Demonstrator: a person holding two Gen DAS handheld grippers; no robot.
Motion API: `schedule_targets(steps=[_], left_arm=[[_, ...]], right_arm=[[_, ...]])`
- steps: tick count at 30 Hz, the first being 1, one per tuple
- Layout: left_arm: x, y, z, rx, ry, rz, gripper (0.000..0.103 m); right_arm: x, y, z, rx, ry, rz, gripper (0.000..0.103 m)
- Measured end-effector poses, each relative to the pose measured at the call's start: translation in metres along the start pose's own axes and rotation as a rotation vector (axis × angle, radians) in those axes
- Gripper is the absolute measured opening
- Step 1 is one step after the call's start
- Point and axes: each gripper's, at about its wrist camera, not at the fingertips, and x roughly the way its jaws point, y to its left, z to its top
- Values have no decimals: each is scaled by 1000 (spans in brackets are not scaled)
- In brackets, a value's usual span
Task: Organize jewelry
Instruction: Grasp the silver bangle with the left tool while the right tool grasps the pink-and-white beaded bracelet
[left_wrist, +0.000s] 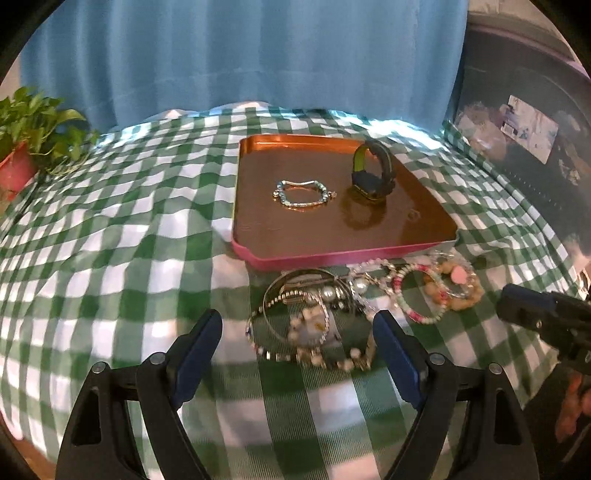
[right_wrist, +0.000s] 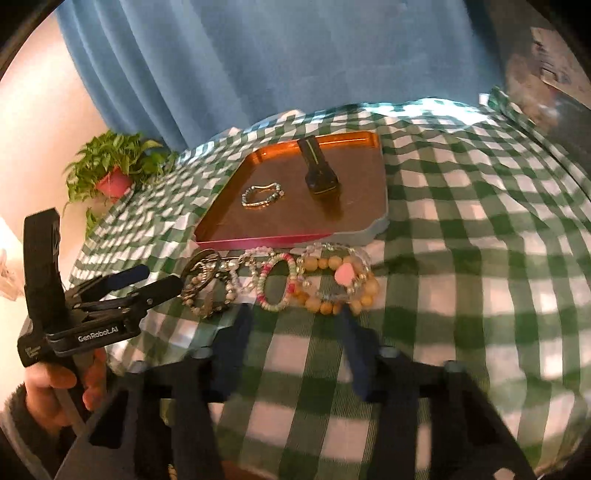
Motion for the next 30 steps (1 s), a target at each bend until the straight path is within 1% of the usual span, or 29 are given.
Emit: schedule_targets(steps=[2,4,6,7,8,9,13,16,18,19,22,28,30], left_arm=[[9,-2,2,36,2,21,84],[14,-4,3,65,-3,30,84],[19,-4,4,64,6,-2,84],[22,-2,4,56,15,-19,84],[26,-1,4,45,26,-34,84],[30,1,4,38,36,-38,84],[36,5,2,27,59,-47,84],[37,6,3,19,65,-57,84],[38,7,5,6,66,-71,83],[37,9,5,-1,65,-74,81],[35,13,5,-12,50,-72,64],[32,19,3,-28,42,-66,64],[30,23,2,-46,35,-58,64]], right_arm=[[8,-2,7,-8,4,5,27],[15,-3,14,-22,0,5,27],[24,-2,19,-51,-4,-7,26],[29,-3,20,-53,1,-7,24],[33,-4,21,-45,6,4,18],[37,-5,20,-35,13,19,17],[46,-2,19,-51,30,50,17],[51,4,17,-94,42,40,17],[55,5,16,-99,51,32,17],[57,5,16,-96,50,33,17],[55,5,13,-107,16,17,17],[49,0,16,-99,-26,26,17],[49,-2,17,-86,-28,48,17]])
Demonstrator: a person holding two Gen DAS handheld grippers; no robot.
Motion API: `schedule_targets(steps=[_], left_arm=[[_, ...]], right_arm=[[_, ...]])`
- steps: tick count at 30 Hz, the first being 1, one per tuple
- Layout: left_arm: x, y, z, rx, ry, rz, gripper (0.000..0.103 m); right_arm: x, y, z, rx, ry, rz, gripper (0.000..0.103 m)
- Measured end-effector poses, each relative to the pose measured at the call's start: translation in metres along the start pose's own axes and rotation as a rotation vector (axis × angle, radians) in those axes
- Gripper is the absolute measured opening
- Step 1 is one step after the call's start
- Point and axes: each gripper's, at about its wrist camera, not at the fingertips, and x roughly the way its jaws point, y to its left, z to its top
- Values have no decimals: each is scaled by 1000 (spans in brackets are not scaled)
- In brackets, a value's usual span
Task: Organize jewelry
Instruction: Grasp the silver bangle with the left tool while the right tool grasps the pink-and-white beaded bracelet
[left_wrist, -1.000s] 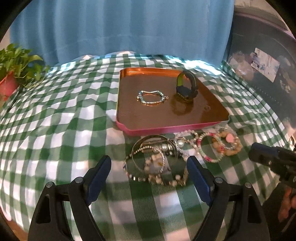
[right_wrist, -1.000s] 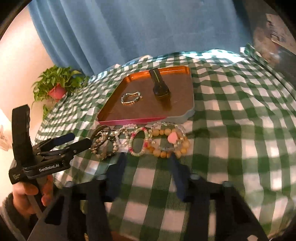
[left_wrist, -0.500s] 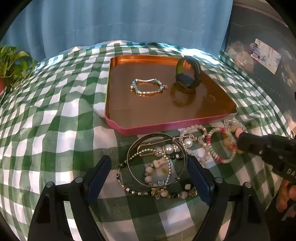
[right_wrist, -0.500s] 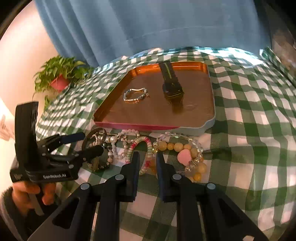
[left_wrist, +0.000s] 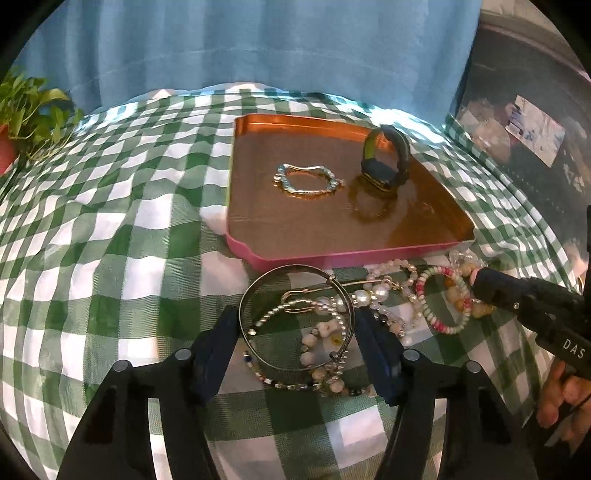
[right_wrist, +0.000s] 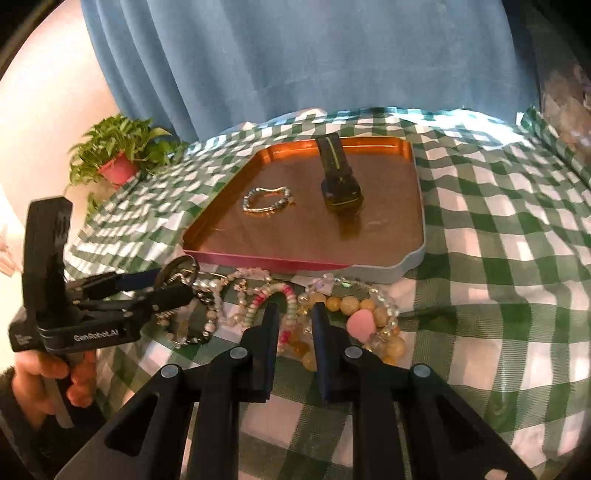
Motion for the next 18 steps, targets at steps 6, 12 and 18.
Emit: schedule_targets(steps=[6,12,18], left_arm=[[-3,3,-3,-6,-6,-3,64],[-4,1,-6,0,-9,0,64],[-4,-1,-7,17,-11,15,64]], right_arm=[[3,16,2,-103,-6,-8,13],[9,21,-3,-139,13,-30,10],[15,17,-5,-122,36,-58,10]])
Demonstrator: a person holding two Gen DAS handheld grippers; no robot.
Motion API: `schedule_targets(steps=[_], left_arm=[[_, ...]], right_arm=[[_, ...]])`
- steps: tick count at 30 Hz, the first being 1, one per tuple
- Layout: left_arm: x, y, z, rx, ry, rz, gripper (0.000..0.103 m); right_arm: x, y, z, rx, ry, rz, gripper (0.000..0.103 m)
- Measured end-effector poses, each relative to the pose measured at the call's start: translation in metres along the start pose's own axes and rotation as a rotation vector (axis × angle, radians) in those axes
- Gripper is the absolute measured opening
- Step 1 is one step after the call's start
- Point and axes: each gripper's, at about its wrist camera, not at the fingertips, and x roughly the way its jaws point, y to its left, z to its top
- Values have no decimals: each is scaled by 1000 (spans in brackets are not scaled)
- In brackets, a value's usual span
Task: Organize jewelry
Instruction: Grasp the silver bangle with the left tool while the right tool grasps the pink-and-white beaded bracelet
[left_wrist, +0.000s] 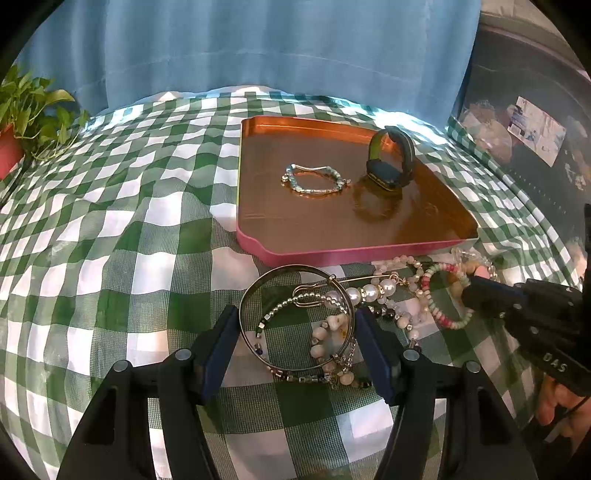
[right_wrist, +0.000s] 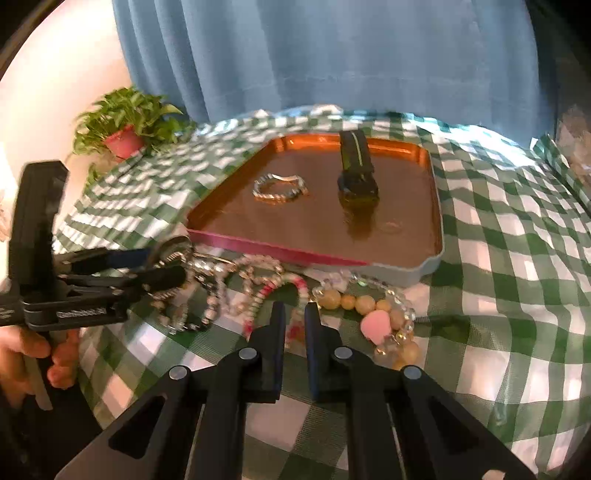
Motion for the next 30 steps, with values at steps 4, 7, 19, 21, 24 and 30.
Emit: schedule_targets(steps=[4,7,19,21,24,30], left_arm=[[0,-1,0,0,0,1,64],[0,0,0,2,1,0,64],[-9,-9,0,29,-16,18,64],[-17,-13,-2,26,-23,35,64],[-32,-20,-5,34,-43,60,64],[-61,-30,-12,26,-40,75,64]], right_arm=[[4,-2,-1,16,7,15,10],[5,-1,-1,-3,8,-2,8],[-17,-8,-2,48,-49,-8,6],[-22,-9,-3,66,-54,0,6],[-32,-7,-5,84,-68,5,6],[-57,7,-21,101,-78,-22,6]])
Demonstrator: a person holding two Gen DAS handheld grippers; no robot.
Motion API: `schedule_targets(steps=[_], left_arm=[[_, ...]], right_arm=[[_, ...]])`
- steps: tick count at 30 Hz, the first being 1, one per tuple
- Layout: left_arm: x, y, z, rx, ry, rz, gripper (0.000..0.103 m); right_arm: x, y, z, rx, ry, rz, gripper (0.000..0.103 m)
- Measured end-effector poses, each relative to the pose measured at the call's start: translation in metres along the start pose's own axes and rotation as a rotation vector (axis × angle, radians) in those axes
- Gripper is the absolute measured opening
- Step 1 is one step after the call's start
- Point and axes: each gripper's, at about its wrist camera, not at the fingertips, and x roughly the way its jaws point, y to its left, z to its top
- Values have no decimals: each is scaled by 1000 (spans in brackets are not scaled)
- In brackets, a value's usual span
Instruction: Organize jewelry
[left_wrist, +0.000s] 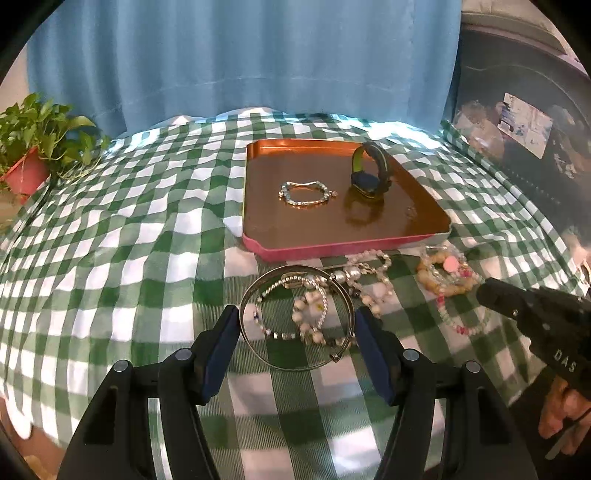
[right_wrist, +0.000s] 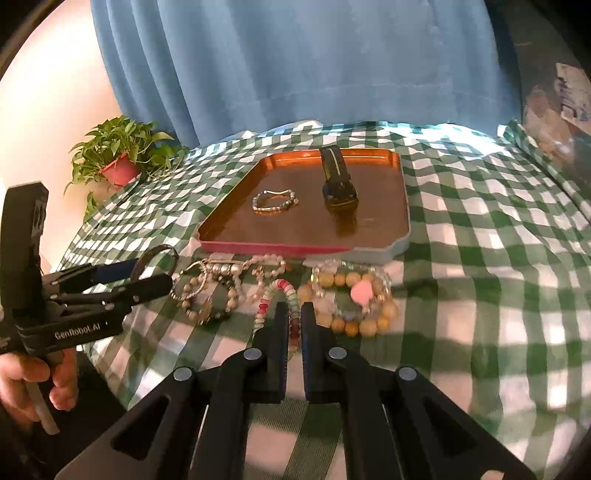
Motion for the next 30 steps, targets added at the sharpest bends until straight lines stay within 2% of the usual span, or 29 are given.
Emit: schedule_targets(steps=[9,16,23,30], left_arm=[[-53,-13,-2,-7,-46,-14,64],[-103,-19,7,23,-116,-32,64],[-141,-14,23,0,-173,-56,64],[-156,-16,49,-18,-232,-66,64]], right_arm=[[-54,7,-20,25,-40,-38,6],[-91,15,-17,7,-61,-58,6],[-124,22,16,-14,-115,-49,6],[-135,38,51,-68,-165,-58,6]])
